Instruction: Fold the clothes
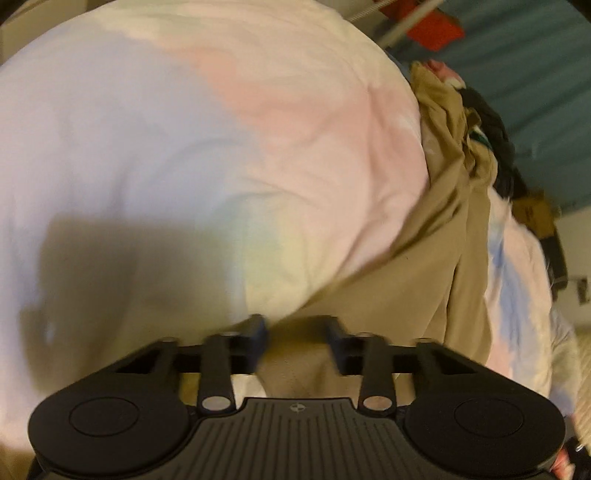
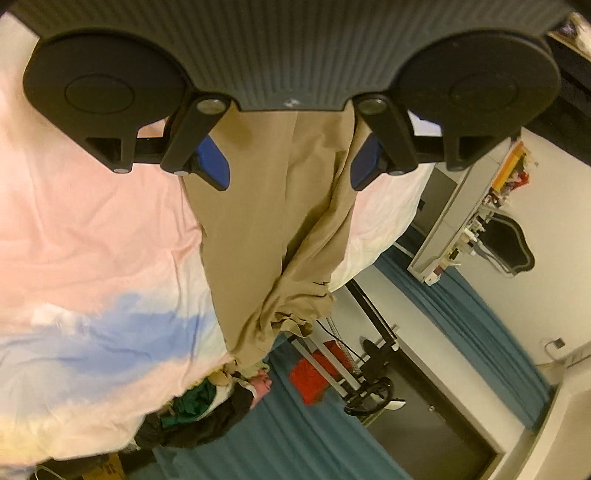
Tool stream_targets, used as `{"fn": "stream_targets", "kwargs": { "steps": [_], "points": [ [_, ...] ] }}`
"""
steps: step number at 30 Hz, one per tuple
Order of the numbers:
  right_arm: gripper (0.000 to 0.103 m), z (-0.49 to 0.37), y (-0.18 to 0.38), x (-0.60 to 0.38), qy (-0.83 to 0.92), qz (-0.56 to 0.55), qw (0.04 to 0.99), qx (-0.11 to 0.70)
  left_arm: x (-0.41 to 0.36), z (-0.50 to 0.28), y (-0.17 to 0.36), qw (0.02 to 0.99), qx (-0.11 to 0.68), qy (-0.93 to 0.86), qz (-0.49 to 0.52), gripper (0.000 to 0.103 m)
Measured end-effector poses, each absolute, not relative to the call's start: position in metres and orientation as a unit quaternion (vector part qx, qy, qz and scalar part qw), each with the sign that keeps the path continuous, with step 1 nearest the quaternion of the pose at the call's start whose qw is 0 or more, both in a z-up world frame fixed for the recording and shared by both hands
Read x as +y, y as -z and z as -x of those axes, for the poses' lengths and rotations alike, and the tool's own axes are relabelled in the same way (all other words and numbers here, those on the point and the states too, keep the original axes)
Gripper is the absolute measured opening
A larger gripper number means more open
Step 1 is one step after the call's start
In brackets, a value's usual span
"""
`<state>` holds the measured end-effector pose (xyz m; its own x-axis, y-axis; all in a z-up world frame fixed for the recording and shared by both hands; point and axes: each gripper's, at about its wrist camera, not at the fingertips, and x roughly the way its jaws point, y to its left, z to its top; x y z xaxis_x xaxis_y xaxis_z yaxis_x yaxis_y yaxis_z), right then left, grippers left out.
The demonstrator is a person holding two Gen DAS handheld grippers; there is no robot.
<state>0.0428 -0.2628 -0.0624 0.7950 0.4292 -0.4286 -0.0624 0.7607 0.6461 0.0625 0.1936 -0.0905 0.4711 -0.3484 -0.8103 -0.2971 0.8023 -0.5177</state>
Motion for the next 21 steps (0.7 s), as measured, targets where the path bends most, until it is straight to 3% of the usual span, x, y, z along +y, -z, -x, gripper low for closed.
{"fn": "stream_targets", "kwargs": {
  "steps": [1, 8, 12, 18, 20, 21],
  "points": [
    [0.075, -0.042, 0.063, -0.265, -0.137, -0.322, 0.891, 0.29, 0.196, -0.061, 0.09, 0.797, 0.513, 0.018, 0.32, 0.002],
    [0.075, -0.042, 0.069, -0.269, -0.132, -0.342, 0.88, 0.301, 0.186, -0.045, 0.061, 0.839, 0.48, 0.035, 0.252, 0.0],
    [0.075, -0.042, 0.071, -0.269, -0.129, -0.339, 0.88, 0.308, 0.191, -0.058, 0.069, 0.827, 0.499, 0.017, 0.26, 0.001],
    [0.075, -0.043, 0.073, -0.266, -0.128, -0.332, 0.879, 0.316, 0.198, -0.076, 0.081, 0.806, 0.525, -0.009, 0.272, 0.015],
    [0.075, -0.044, 0.075, -0.266, -0.126, -0.333, 0.878, 0.32, 0.199, -0.08, 0.086, 0.801, 0.531, 0.002, 0.278, 0.031],
    [0.075, -0.044, 0.077, -0.266, -0.125, -0.335, 0.877, 0.322, 0.199, -0.082, 0.088, 0.798, 0.533, 0.008, 0.281, 0.035]
  ]
}}
